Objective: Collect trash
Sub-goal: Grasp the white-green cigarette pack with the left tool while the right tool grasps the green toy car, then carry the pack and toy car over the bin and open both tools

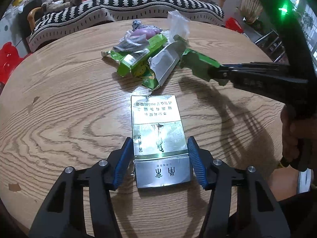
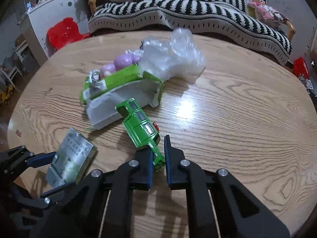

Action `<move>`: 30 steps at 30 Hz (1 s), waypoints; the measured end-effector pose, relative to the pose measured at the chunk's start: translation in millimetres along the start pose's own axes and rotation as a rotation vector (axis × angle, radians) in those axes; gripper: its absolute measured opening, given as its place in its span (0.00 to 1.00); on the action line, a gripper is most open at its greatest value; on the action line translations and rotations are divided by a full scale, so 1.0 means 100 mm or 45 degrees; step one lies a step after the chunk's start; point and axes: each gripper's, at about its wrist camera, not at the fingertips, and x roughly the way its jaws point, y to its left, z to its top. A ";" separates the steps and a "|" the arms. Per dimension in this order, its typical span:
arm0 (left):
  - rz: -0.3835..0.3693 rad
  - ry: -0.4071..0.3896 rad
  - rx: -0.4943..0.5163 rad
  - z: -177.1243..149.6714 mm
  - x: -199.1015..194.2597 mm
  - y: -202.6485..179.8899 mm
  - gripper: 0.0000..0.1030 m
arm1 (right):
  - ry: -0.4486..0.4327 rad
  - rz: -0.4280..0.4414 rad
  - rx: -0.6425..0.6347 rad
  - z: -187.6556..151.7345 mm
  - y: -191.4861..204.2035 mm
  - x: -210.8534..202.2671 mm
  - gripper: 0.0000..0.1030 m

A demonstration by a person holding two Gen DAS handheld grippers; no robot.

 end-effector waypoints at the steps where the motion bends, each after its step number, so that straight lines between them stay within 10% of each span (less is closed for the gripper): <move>1: -0.003 -0.006 -0.004 0.01 -0.02 0.01 0.54 | -0.015 0.003 0.002 -0.02 -0.01 -0.09 0.11; 15: -0.033 -0.130 0.054 0.28 -0.22 -0.45 0.54 | -0.162 -0.157 0.170 -0.44 -0.62 -1.01 0.11; 30: -0.332 -0.161 0.327 0.50 -0.09 -2.44 0.54 | -0.253 -0.469 0.695 -1.85 -2.32 -2.12 0.11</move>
